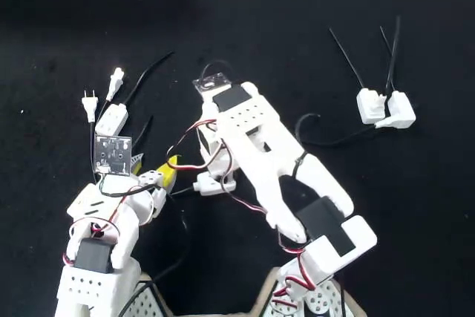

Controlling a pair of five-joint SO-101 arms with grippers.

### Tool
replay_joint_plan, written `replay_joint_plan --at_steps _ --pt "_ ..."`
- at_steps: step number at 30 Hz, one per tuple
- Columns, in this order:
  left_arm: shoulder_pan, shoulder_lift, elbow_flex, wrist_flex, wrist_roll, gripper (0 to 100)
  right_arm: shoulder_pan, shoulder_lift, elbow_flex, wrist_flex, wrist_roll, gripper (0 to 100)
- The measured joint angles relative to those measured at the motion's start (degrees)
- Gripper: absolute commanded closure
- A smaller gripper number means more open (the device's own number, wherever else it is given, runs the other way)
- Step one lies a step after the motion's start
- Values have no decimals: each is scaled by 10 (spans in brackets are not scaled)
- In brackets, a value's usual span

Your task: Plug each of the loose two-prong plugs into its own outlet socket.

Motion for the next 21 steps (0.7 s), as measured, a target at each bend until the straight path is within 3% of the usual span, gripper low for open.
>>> replay_joint_plan --at_steps 9,21 --pt "0 0 0 0 0 766 5 0 -18 74 170 988" --pt "0 0 0 0 0 766 5 51 -76 115 186 988"
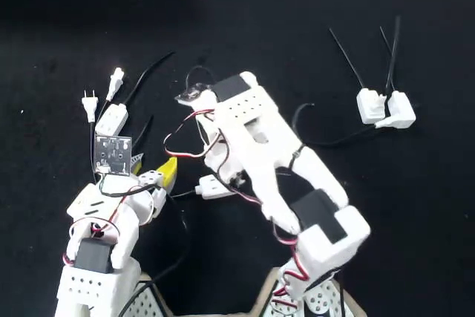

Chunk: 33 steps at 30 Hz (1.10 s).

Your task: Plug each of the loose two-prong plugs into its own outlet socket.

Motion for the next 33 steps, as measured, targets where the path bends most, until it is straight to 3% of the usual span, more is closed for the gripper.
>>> replay_joint_plan --at_steps 17,33 --pt "0 0 0 0 0 766 0 44 -30 2 -50 988" --pt "0 0 0 0 0 766 17 27 -33 4 -26 988"
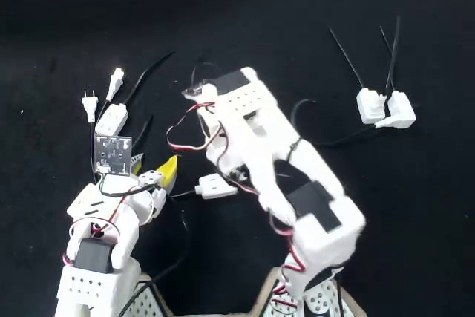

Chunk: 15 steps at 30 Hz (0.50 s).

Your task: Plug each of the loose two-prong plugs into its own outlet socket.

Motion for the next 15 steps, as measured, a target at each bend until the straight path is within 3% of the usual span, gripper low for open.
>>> replay_joint_plan --at_steps 5,8,15 --pt "0 0 0 0 0 766 3 -116 55 -3 35 988" --pt "0 0 0 0 0 766 40 -180 126 -50 81 988" --pt "0 0 0 0 0 766 141 -235 364 -396 128 987"
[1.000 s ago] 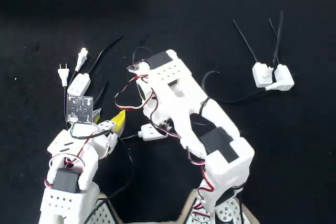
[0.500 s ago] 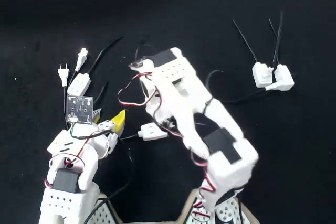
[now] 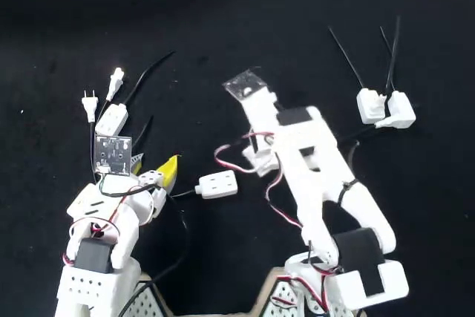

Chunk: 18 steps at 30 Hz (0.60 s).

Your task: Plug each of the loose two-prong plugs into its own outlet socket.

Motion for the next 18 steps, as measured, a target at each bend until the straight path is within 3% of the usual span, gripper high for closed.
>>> replay_joint_plan --at_steps 3,18 --pt "0 0 0 0 0 766 9 4 32 -66 0 985" --pt "0 0 0 0 0 766 10 82 36 -68 3 988"
